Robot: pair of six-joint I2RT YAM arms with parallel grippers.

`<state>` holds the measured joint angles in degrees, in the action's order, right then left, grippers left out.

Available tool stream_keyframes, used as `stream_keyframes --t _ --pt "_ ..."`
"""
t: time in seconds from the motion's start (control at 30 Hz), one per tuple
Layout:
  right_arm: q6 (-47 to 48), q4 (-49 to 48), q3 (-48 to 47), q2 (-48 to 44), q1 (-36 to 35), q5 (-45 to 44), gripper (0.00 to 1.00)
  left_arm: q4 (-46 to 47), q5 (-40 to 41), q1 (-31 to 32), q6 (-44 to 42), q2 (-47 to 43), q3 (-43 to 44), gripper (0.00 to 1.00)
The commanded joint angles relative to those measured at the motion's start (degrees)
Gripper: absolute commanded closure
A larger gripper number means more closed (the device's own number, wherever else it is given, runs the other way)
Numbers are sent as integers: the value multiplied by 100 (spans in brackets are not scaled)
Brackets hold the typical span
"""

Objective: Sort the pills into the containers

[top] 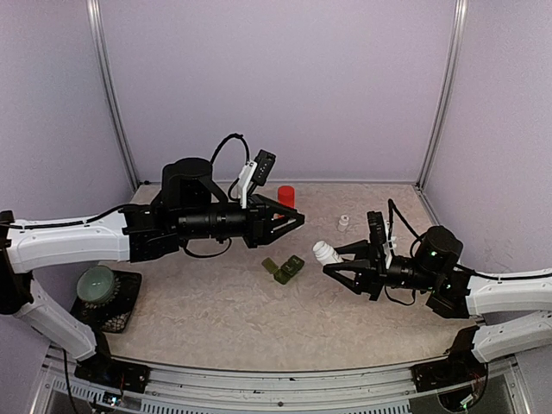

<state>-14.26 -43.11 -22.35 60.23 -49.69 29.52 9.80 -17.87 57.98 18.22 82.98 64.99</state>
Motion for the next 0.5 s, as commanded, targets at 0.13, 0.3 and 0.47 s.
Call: stream_keyframes --t 0.13,0.3,0.47 --pt "302 -238 144 87 30 6 78 -347 908 -477 74 -206 -824 70" --pt "464 -578 275 375 32 -41 78 -90 844 -858 208 -96 -1456 70" --pt "561 -1164 381 913 36 -47 77 -4 1202 -1071 60 96 -1744 70"
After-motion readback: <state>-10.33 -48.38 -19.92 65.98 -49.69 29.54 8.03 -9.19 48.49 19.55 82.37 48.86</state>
